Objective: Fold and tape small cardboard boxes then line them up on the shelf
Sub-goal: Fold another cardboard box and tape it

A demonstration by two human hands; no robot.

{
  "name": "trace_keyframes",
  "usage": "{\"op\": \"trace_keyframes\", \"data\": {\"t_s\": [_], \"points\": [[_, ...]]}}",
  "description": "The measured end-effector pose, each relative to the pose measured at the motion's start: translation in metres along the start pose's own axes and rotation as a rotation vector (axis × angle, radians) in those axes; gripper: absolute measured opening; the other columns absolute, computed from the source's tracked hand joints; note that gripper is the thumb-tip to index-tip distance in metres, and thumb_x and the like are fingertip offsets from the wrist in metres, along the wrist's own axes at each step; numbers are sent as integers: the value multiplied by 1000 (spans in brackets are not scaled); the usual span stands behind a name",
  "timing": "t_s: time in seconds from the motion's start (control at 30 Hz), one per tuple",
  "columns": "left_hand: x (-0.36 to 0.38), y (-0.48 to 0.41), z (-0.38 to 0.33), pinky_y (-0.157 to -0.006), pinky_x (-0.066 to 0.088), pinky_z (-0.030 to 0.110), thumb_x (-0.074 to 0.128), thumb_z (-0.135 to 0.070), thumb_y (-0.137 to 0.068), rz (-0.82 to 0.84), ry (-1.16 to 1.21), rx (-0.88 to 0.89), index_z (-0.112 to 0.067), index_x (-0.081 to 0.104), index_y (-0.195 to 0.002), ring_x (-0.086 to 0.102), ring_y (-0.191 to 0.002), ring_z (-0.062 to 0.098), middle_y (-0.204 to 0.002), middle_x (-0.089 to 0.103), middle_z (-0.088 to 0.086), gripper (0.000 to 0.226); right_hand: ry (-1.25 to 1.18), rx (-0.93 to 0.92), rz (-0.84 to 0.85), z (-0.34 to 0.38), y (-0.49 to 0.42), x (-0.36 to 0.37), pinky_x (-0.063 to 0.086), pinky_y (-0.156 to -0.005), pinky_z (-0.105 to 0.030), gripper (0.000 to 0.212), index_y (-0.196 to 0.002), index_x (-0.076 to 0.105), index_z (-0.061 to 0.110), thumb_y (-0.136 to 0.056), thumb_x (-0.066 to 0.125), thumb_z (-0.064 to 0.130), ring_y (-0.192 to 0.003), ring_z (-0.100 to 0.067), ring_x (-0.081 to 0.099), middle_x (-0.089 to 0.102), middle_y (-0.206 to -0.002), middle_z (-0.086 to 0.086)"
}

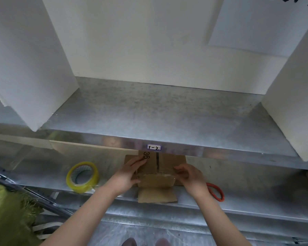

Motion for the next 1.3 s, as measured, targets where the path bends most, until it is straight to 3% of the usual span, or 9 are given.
{"op": "trace_keyframes", "data": {"t_s": [0.17, 0.3, 0.43, 0.6, 0.83, 1.0, 1.1, 1.17, 1.3], "points": [[-7, -3, 10, -111, 29, 19, 79, -26, -79, -90, 216, -86, -43, 38, -137, 31, -139, 7, -147, 27, -20, 73, 17, -29, -71, 4, 7, -3, 38, -81, -3, 31, -92, 59, 45, -79, 77, 23, -103, 10, 55, 59, -110, 23], [-9, -1, 14, -108, 32, 22, 77, -18, -81, -212, 380, -228, -26, 29, -150, 36, -134, 10, -153, 26, -8, 84, -15, 80, -87, 6, 5, 6, 37, -74, -3, 23, -104, 60, 30, -85, 71, 21, -101, -8, 62, 59, -99, 23], [1, 17, -2, -100, 39, 19, 77, -24, -82, -215, 421, -263, -23, 43, -143, 51, -119, 7, -137, 48, -8, 70, -102, 37, -160, 21, 21, 11, 45, -92, -25, 39, -124, 57, 29, -88, 69, 33, -113, -11, 53, 53, -124, 8], [19, 44, -20, -96, 48, 32, 80, -26, -78, -323, 425, -315, -23, 60, -115, 60, -101, 14, -117, 54, 3, 42, -46, 49, -216, 24, 38, 15, 38, -106, -38, 41, -118, 65, 24, -80, 78, 31, -125, -26, 46, 49, -132, -9], [-14, -7, -4, -114, 24, 29, 83, -35, -74, -155, 281, -322, -22, 31, -145, 22, -142, 20, -154, 20, 2, 89, -225, 142, -107, 19, 31, 16, 35, -111, -40, 40, -111, 64, 37, -76, 81, 26, -133, -22, 38, 42, -137, -2], [2, -7, 7, -102, 29, 24, 86, -45, -65, 96, 252, -261, -31, 20, -148, 33, -125, 9, -149, 27, -5, 108, -43, 72, -130, 23, 48, 9, 28, -116, -41, 49, -129, 59, 37, -83, 75, 40, -143, -24, 26, 32, -150, -9], [1, 12, 6, -104, 32, 25, 88, -49, -60, -10, 210, -231, -31, 17, -148, 36, -129, 16, -147, 28, 0, 114, 84, 133, -231, 23, 61, 5, 41, -105, -43, 64, -137, 53, 26, -81, 72, 50, -130, -35, 43, 34, -144, -15], [1, 27, 0, -108, 33, 30, 87, -52, -58, -107, 228, -235, -32, 20, -148, 38, -131, 21, -144, 32, 3, 114, 101, 140, -242, 27, 67, 14, 47, -97, -37, 50, -132, 56, 27, -87, 67, 46, -119, -35, 54, 36, -141, -14], [13, 62, -11, -111, 29, 32, 82, -53, -66, -304, 305, -325, -29, 29, -146, 34, -128, 19, -131, 34, 2, 99, 62, 56, -103, 41, 66, 42, 34, -110, -31, 41, -133, 56, 39, -93, 59, 44, -138, -26, 39, 17, -159, -8]]}}
Point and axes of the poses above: each hand's wrist, its own y-axis away from the middle knuckle, its own x-axis out of the palm, z = x × y, the point moved 10 cm from there along -y, towards the middle knuckle
